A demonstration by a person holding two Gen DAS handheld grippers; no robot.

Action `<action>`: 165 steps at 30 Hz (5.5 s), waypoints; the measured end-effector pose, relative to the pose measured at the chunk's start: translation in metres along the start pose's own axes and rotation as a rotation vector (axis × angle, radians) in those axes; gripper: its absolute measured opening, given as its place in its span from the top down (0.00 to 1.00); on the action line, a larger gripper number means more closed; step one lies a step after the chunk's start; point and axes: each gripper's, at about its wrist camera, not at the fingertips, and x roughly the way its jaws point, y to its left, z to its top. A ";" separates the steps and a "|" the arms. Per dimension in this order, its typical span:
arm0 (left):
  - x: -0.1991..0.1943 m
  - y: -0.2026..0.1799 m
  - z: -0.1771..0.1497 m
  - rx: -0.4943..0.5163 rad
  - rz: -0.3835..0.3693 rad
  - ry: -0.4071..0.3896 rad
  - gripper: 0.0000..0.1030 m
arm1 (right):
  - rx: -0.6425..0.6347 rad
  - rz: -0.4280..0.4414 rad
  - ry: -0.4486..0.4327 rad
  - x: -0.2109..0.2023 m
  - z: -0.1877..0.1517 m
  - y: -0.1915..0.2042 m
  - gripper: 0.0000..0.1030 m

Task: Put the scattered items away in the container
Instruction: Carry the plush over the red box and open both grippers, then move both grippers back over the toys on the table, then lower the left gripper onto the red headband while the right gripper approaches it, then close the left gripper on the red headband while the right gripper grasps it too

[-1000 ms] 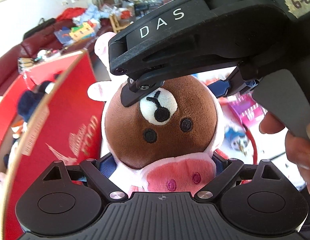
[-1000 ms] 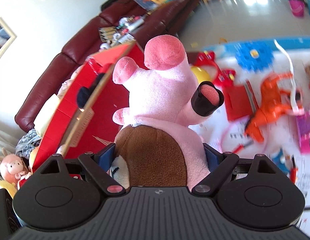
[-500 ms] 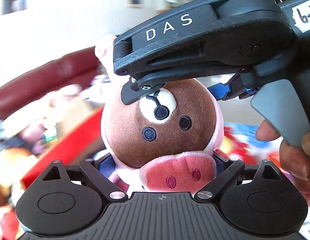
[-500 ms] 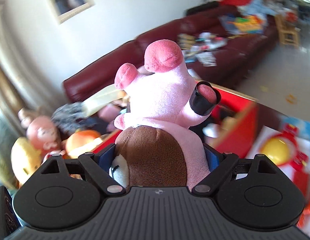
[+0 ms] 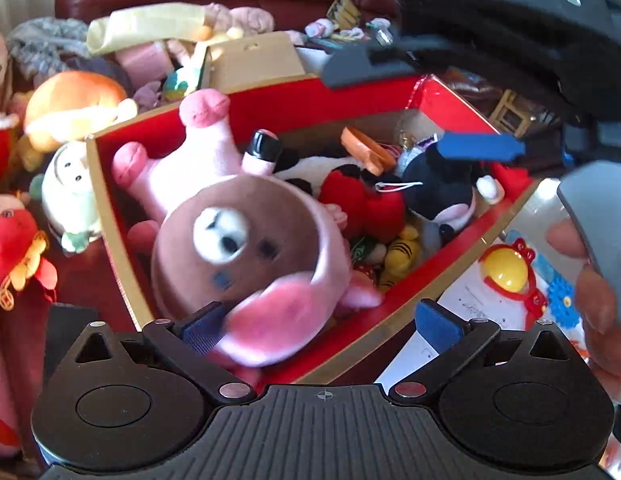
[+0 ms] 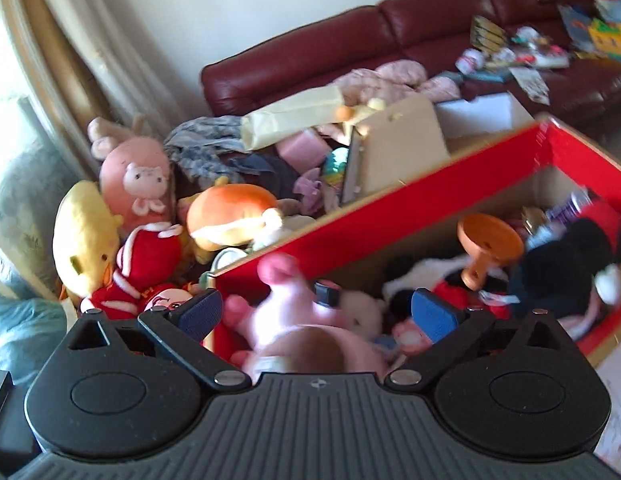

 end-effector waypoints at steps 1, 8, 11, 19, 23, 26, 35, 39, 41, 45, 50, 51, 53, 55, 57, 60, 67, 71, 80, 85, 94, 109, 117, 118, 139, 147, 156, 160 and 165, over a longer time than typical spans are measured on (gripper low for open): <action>0.007 -0.017 0.001 0.017 0.000 -0.001 0.00 | 0.026 -0.014 -0.002 -0.004 -0.004 -0.007 0.02; 0.000 -0.049 -0.003 0.132 0.016 -0.074 0.00 | 0.139 -0.082 -0.040 -0.051 -0.022 -0.052 0.02; 0.002 -0.058 -0.003 0.146 0.013 -0.111 0.00 | 0.155 -0.092 -0.049 -0.068 -0.027 -0.062 0.02; 0.005 -0.091 -0.006 0.241 -0.038 -0.135 0.00 | 0.180 -0.142 -0.073 -0.106 -0.045 -0.085 0.02; 0.004 -0.113 -0.012 0.313 -0.069 -0.142 0.00 | 0.230 -0.181 -0.103 -0.130 -0.058 -0.103 0.02; 0.004 -0.129 -0.019 0.373 -0.104 -0.143 0.00 | 0.259 -0.225 -0.129 -0.152 -0.073 -0.119 0.02; 0.038 -0.181 -0.064 0.582 -0.166 -0.066 0.00 | 0.463 -0.382 -0.196 -0.221 -0.162 -0.183 0.02; 0.058 -0.207 -0.093 0.681 -0.208 -0.023 0.00 | 0.614 -0.462 -0.223 -0.247 -0.219 -0.213 0.02; 0.066 -0.220 -0.108 0.743 -0.222 -0.008 0.00 | 0.661 -0.525 -0.216 -0.252 -0.246 -0.222 0.02; 0.079 -0.243 -0.143 0.851 -0.281 0.032 0.00 | 0.742 -0.599 -0.184 -0.252 -0.293 -0.237 0.06; 0.100 -0.269 -0.193 0.983 -0.348 0.075 0.01 | 0.896 -0.578 -0.188 -0.246 -0.337 -0.256 0.07; 0.105 -0.272 -0.202 0.996 -0.357 0.094 0.01 | 0.927 -0.572 -0.183 -0.245 -0.345 -0.259 0.07; 0.119 -0.281 -0.220 1.023 -0.361 0.141 0.03 | 0.968 -0.551 -0.183 -0.244 -0.353 -0.262 0.07; 0.129 -0.287 -0.236 1.062 -0.347 0.166 0.03 | 0.978 -0.552 -0.189 -0.244 -0.358 -0.263 0.07; 0.135 -0.291 -0.250 1.104 -0.340 0.183 0.04 | 0.981 -0.557 -0.190 -0.245 -0.360 -0.263 0.07; 0.144 -0.291 -0.263 1.149 -0.335 0.214 0.06 | 0.999 -0.550 -0.185 -0.244 -0.363 -0.266 0.07; 0.150 -0.273 -0.232 1.053 -0.286 0.199 0.05 | 1.003 -0.511 -0.166 -0.236 -0.368 -0.261 0.07; 0.162 -0.258 -0.210 0.988 -0.250 0.201 0.06 | 0.983 -0.459 -0.122 -0.218 -0.368 -0.252 0.17; 0.183 -0.260 -0.201 0.977 -0.232 0.220 0.14 | 0.954 -0.430 -0.045 -0.190 -0.366 -0.239 0.35; 0.200 -0.275 -0.206 1.028 -0.246 0.249 0.24 | 0.938 -0.438 -0.043 -0.188 -0.365 -0.235 0.58; 0.198 -0.253 -0.206 0.993 -0.285 0.340 0.64 | 0.844 -0.450 -0.039 -0.173 -0.334 -0.229 0.74; 0.166 -0.230 -0.202 0.859 -0.351 0.383 0.56 | 0.686 -0.450 -0.045 -0.133 -0.253 -0.239 0.71; 0.179 -0.227 -0.199 0.868 -0.306 0.393 0.56 | 0.749 -0.558 -0.091 -0.173 -0.277 -0.252 0.46; 0.180 -0.227 -0.199 0.874 -0.301 0.392 0.56 | 0.770 -0.564 -0.101 -0.180 -0.284 -0.253 0.46; 0.188 -0.219 -0.204 0.903 -0.288 0.380 0.66 | 0.852 -0.491 0.030 -0.141 -0.339 -0.230 0.61; 0.186 -0.215 -0.204 0.937 -0.316 0.358 0.85 | 0.828 -0.517 0.041 -0.140 -0.340 -0.225 0.73; 0.189 -0.205 -0.196 0.895 -0.375 0.409 0.65 | 0.804 -0.539 0.056 -0.130 -0.332 -0.221 0.77; 0.185 -0.209 -0.204 0.943 -0.385 0.415 0.46 | 0.760 -0.560 0.044 -0.129 -0.323 -0.220 0.85; 0.186 -0.211 -0.202 0.942 -0.310 0.374 0.89 | 0.762 -0.577 0.033 -0.131 -0.319 -0.224 0.85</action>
